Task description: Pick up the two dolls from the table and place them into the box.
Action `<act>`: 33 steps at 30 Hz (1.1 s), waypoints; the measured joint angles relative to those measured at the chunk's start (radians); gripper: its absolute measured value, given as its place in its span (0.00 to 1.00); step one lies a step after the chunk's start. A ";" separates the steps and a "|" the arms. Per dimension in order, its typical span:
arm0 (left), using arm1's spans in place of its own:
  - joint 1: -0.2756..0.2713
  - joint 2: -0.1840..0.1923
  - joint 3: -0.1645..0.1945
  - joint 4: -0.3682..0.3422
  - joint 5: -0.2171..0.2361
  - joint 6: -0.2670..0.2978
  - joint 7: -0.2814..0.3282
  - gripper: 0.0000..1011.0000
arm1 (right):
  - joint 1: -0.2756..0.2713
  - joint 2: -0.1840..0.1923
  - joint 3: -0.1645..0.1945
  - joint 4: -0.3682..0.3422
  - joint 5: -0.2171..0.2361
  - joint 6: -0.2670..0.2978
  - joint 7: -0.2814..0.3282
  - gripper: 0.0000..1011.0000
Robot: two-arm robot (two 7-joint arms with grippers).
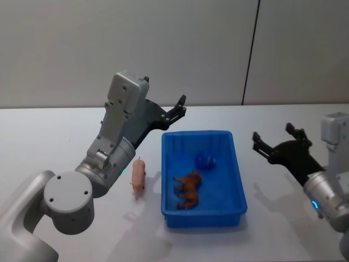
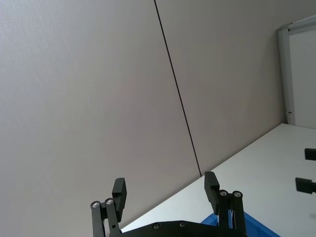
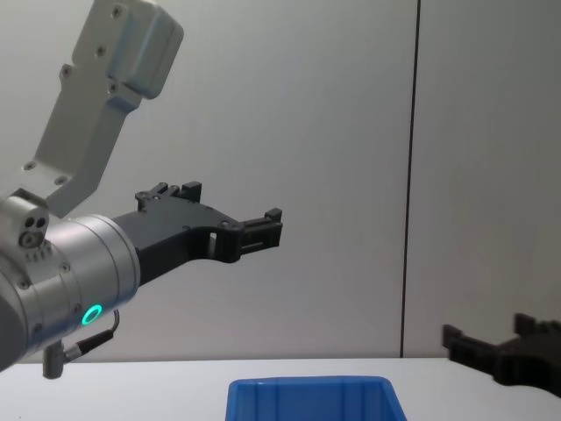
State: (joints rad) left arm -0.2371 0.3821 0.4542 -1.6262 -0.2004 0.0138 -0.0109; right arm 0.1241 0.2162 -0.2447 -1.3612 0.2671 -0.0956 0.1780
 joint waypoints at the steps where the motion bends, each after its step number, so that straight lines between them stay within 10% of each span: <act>1: 0.000 0.000 0.000 0.000 0.000 0.000 0.000 0.99 | -0.005 0.003 0.002 -0.004 0.001 0.000 -0.010 0.99; 33: 0.031 0.004 -0.036 0.001 -0.194 0.201 0.053 0.99 | -0.072 0.038 0.029 -0.063 0.014 -0.003 -0.126 0.99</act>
State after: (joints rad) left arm -0.2062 0.3863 0.4179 -1.6256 -0.3946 0.2148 0.0419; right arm 0.0516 0.2546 -0.2155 -1.4237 0.2807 -0.0987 0.0520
